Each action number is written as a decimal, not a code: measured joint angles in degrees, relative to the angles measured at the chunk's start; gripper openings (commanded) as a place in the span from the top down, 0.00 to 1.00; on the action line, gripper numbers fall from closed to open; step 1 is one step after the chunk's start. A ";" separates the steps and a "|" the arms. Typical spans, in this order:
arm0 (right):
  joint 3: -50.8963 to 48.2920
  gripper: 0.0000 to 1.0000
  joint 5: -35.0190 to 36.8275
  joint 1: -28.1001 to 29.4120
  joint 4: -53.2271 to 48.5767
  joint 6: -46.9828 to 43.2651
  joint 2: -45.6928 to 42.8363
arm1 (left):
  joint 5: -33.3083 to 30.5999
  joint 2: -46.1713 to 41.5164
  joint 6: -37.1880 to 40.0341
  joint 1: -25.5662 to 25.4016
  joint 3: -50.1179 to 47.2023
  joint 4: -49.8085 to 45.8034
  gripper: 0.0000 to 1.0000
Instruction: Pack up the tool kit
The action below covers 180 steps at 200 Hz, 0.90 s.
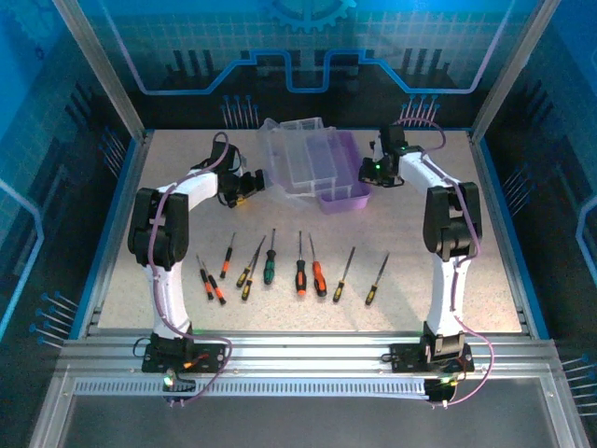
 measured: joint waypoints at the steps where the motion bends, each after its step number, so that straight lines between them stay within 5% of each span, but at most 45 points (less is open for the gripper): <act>1: -0.20 0.86 0.02 0.00 0.09 0.04 -0.13 | -0.04 0.00 -0.02 0.00 0.00 0.00 0.02; 56: -12.55 0.91 2.27 -0.07 5.57 3.91 -7.93 | -2.84 0.04 -1.29 0.00 0.00 0.02 0.02; 180: -17.55 0.91 2.03 -0.20 7.52 5.57 -11.56 | -9.79 -4.42 -3.02 1.18 -5.01 -0.81 0.01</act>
